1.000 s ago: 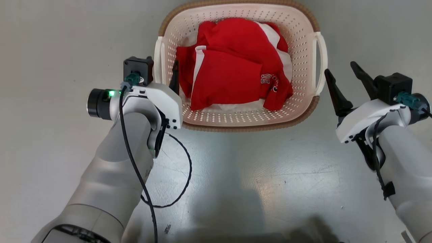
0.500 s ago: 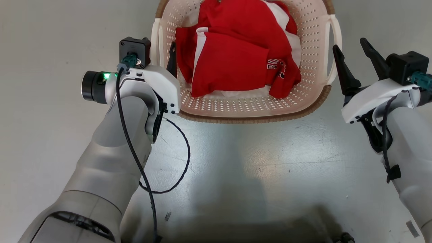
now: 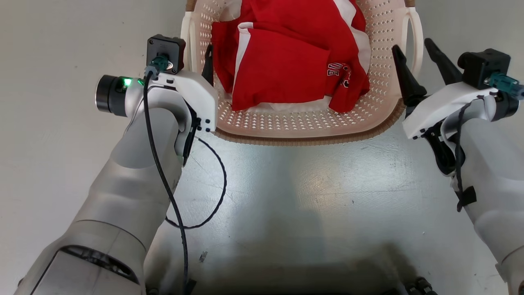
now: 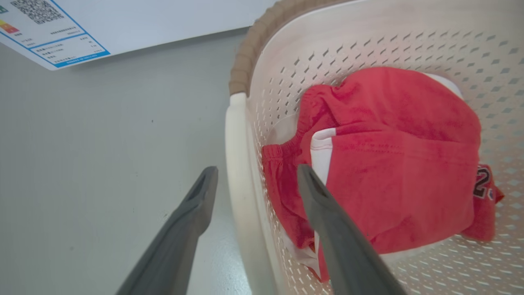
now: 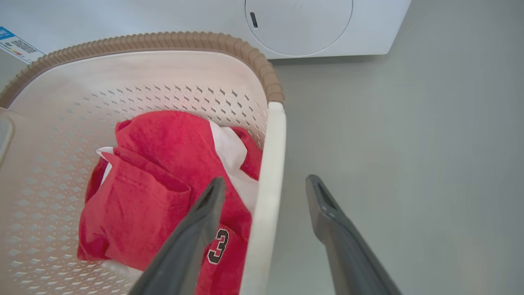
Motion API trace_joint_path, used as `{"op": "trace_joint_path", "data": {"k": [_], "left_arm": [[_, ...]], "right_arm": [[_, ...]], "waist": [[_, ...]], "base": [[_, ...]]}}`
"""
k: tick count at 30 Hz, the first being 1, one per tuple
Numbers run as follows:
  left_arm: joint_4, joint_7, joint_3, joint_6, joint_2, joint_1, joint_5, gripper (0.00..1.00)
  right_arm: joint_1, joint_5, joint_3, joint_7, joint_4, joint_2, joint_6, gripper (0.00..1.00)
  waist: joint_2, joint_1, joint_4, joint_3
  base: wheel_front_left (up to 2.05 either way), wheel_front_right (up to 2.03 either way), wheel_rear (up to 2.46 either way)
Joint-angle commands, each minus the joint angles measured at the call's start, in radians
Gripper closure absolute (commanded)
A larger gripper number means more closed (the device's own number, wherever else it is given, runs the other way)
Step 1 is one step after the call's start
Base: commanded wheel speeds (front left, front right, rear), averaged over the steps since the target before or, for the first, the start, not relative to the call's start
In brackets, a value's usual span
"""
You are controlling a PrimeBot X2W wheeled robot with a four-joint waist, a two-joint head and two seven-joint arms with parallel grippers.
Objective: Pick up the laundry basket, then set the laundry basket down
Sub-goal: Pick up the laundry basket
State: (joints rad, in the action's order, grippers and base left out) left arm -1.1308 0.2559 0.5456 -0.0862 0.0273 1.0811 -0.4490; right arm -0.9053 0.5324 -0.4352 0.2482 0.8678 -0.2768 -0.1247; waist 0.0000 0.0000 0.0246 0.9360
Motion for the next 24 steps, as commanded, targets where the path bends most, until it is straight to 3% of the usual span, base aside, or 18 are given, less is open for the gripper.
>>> {"op": "trace_joint_path", "data": {"k": [1, 9, 24], "left_arm": [[-0.010, 0.002, 0.000, 0.006, 0.023, 0.006, -0.021, 0.00], [-0.052, -0.023, 0.048, 0.009, 0.023, 0.044, -0.077, 0.00], [-0.069, -0.055, 0.134, 0.011, 0.023, 0.075, -0.144, 0.00]], "right_arm": [[0.024, 0.027, -0.039, 0.014, 0.025, 0.010, -0.006, 0.00], [-0.055, 0.130, -0.138, 0.004, 0.123, 0.018, -0.006, 0.00], [-0.104, 0.257, -0.268, 0.003, 0.188, 0.015, -0.006, 0.00]], "waist": [[0.0000, 0.0000, -0.001, 0.000], [0.0000, 0.0000, -0.003, 0.008], [0.0000, 0.0000, 0.006, 0.018]], "base": [[0.00, 0.00, 0.00], [0.00, 0.00, 0.00], [0.00, 0.00, 0.00]]}}
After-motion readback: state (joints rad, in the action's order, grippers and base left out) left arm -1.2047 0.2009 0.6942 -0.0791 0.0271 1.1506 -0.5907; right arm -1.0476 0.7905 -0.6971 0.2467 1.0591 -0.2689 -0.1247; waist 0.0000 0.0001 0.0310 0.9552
